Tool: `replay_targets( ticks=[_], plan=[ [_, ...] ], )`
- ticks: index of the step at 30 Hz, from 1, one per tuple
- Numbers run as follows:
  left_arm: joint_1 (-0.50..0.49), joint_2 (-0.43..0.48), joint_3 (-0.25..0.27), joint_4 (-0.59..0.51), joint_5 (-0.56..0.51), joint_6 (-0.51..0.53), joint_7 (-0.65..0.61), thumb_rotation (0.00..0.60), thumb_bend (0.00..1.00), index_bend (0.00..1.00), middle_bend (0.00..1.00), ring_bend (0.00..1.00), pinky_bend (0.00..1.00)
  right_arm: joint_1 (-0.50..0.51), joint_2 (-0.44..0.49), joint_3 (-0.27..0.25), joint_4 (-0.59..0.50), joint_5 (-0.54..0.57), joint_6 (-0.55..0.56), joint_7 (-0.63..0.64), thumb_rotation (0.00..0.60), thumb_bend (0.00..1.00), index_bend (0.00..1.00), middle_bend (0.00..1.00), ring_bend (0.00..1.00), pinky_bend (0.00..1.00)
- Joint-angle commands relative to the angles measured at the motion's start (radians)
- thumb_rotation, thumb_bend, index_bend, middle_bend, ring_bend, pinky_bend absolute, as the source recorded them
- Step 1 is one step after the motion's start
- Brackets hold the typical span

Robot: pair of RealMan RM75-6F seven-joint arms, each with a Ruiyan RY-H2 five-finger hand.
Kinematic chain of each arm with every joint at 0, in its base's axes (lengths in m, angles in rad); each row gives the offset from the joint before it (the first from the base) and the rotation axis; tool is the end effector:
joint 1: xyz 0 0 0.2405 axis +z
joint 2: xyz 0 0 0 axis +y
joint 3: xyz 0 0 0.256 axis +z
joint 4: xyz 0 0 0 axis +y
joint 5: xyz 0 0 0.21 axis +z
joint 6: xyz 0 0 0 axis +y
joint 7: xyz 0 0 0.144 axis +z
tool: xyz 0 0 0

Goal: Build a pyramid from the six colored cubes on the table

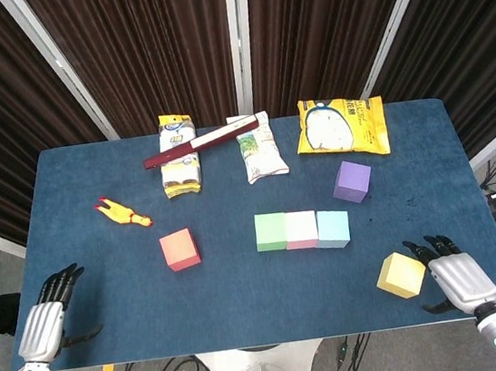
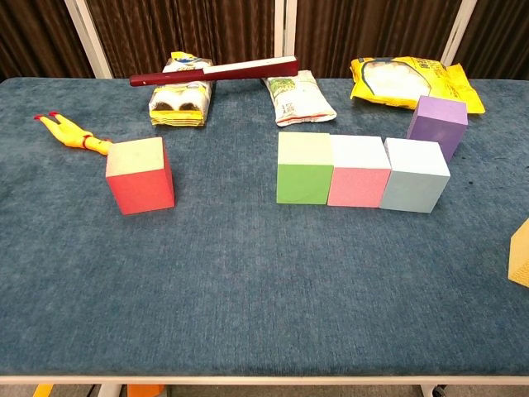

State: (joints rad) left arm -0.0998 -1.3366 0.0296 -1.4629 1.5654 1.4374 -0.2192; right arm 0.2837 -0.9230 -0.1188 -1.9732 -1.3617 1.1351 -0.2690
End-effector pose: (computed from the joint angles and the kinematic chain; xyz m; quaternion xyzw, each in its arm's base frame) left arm -0.3124 0.1679 0.0803 -0.5802 -0.4892 -0.4406 0.4795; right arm -0.2652 -0.1773 0.1283 0.7198 -0.4520 0.2278 0.4750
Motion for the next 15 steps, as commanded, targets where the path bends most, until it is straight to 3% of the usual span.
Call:
replay_targets(
  ticks=[1,8,15],
  plan=[
    [0.002,-0.005,0.002,0.013,0.003,0.005,-0.012,0.600,0.00,0.09,0.03,0.00,0.04,-0.041,-0.107,0.027,0.017,0.073,0.052,-0.056,0.600,0.00,0.00,0.20,0.00,0.00],
    [0.008,-0.008,0.005,0.036,-0.001,0.009,-0.040,0.600,0.00,0.09,0.03,0.00,0.04,-0.061,-0.216,0.073,0.058,0.127,0.119,-0.128,0.600,0.00,0.00,0.24,0.00,0.00],
    [0.007,-0.014,0.009,0.050,0.003,0.005,-0.050,0.600,0.00,0.09,0.03,0.00,0.04,-0.072,-0.257,0.080,0.078,0.159,0.142,-0.183,0.600,0.00,0.00,0.33,0.00,0.00]
  ],
)
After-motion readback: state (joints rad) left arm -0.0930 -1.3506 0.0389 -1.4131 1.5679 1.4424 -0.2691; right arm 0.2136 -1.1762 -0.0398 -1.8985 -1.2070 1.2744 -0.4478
